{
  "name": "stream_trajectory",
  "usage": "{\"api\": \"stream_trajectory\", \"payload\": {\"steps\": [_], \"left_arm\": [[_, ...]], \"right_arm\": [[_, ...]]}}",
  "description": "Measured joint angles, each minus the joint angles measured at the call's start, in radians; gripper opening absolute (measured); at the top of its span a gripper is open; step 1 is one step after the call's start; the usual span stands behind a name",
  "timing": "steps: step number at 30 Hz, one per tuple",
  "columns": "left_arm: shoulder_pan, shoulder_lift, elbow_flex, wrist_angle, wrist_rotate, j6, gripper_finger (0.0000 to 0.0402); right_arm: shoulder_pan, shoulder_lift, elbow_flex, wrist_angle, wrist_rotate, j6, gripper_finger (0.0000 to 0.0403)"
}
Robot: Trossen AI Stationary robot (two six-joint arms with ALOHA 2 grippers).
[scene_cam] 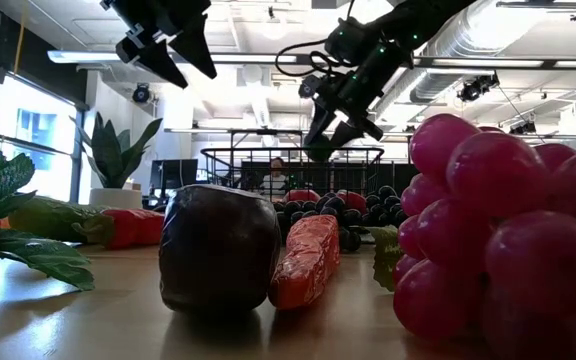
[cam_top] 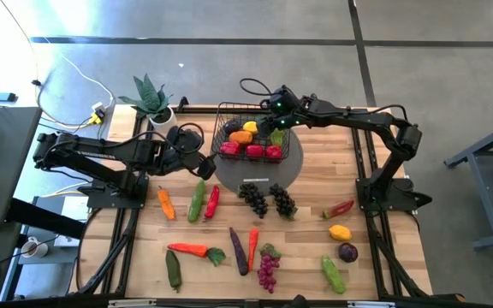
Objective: Build produce basket
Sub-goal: Put the green lime into the wire basket, then put the yellow lemon into the wire basket
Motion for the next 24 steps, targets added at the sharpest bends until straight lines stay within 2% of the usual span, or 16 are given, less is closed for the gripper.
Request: {"api": "stream_trajectory", "payload": {"steps": [6,9,15,24], "left_arm": [[0.008,0.000,0.000,0.000,-0.003,0.002,0.0397],[0.018,0.000,0.000,0.000,-0.002,0.002,0.0397],[0.025,0.000,0.000,0.000,0.036,0.012,0.0397],[0.025,0.000,0.000,-0.001,0.099,0.036,0.0397]], "right_arm": [[0.000,0.000,0.000,0.009,0.000,-0.008,0.0281],[-0.002,0.000,0.000,0.009,0.007,-0.008,0.0297],[-0.003,-0.030,0.000,-0.006,-0.005,0.007,0.0300],[0.051,-0.156,0.000,-0.128,-0.017,0.059,0.0300]]}}
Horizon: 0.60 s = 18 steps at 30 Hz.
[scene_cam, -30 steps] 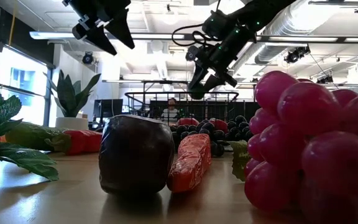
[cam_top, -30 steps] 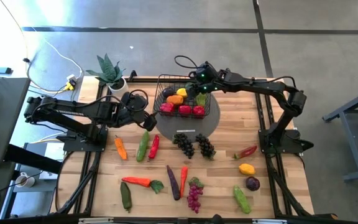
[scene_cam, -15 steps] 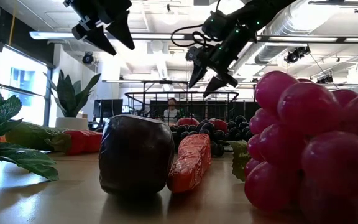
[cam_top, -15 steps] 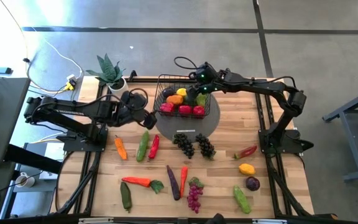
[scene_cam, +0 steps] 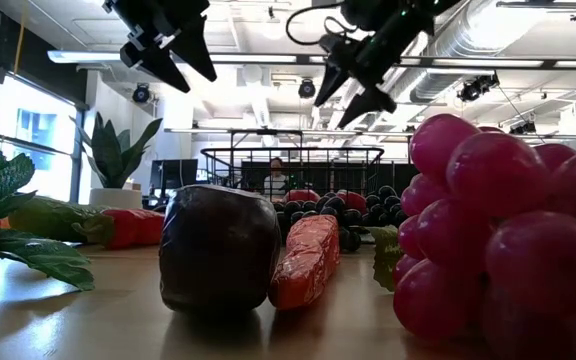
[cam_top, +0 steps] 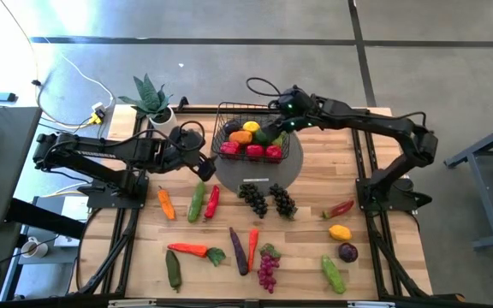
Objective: Build produce basket
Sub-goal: Put the yellow lemon into the wire basket
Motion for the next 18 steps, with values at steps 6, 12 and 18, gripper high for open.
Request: {"api": "stream_trajectory", "payload": {"steps": [6,12,18], "left_arm": [[-0.001,0.000,0.000,-0.001,0.109,0.000,0.0397],[-0.016,0.000,0.000,-0.017,0.212,-0.003,0.0397],[-0.088,0.000,0.000,-0.066,0.235,-0.001,0.0397]], "right_arm": [[0.066,-0.049,0.000,-0.137,0.060,0.044,0.0300],[0.143,-0.066,0.000,-0.217,0.064,0.105,0.0300],[0.207,-0.068,0.000,-0.236,0.072,0.163,0.0300]]}}
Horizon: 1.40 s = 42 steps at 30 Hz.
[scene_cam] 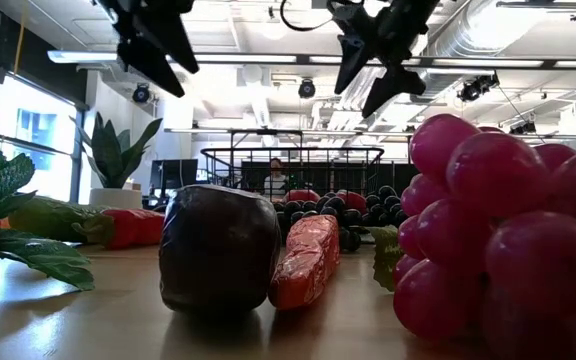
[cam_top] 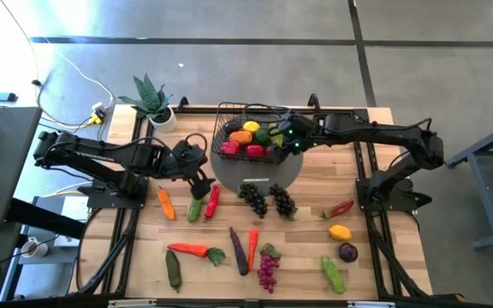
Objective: Build produce basket
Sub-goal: Put the yellow lemon into the wire basket
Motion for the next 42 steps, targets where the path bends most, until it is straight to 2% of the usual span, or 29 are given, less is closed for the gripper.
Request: {"api": "stream_trajectory", "payload": {"steps": [8,19,30,42], "left_arm": [[-0.096,0.000,0.000,-0.017,0.001,0.000,0.0397],[-0.174,0.000,0.000,-0.011,0.001,0.013,0.0397],[-0.201,0.000,0.000,-0.013,0.002,0.020,0.0397],[-0.204,0.000,0.000,-0.033,0.076,0.001,0.0397]], "right_arm": [[0.098,0.000,0.000,-0.038,0.000,0.125,0.0300],[0.259,0.000,0.000,-0.187,0.000,0.301,0.0300],[0.454,0.000,0.000,-0.359,-0.007,0.329,0.0300],[0.649,0.000,-0.014,-0.520,-0.107,0.334,0.0300]]}}
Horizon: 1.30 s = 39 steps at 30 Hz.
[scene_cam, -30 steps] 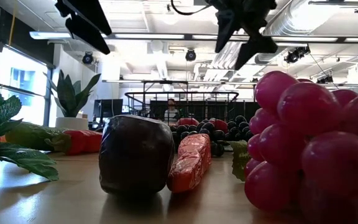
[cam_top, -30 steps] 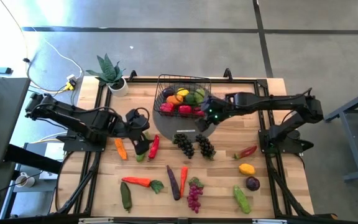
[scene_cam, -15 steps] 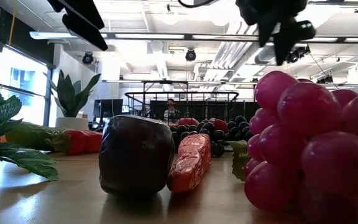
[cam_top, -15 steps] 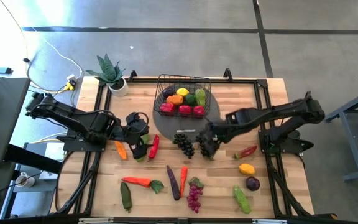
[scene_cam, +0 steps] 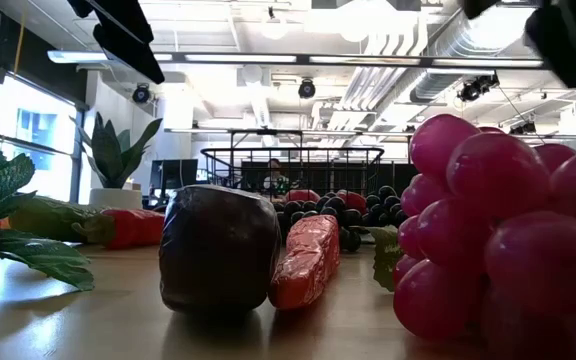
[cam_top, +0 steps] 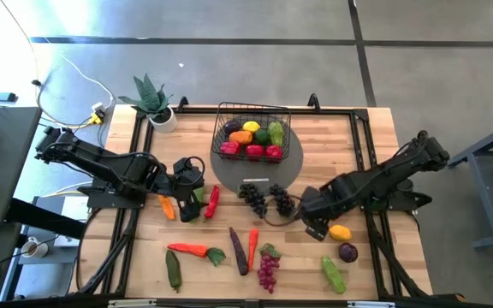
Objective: Build produce basket
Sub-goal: Put the yellow lemon into the wire basket
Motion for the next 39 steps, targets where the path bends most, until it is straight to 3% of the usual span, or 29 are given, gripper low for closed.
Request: {"api": "stream_trajectory", "payload": {"steps": [17,27,39], "left_arm": [[0.000,0.000,0.000,0.000,0.003,-0.052,0.0397],[0.000,0.000,0.000,0.001,0.002,-0.052,0.0397],[0.000,0.000,0.000,0.001,-0.001,-0.052,0.0397]], "right_arm": [[0.179,0.000,-0.202,0.017,-0.049,0.189,0.0300],[0.234,0.000,-0.358,0.195,-0.055,0.303,0.0300],[0.240,0.000,-0.500,0.369,-0.105,0.328,0.0300]]}}
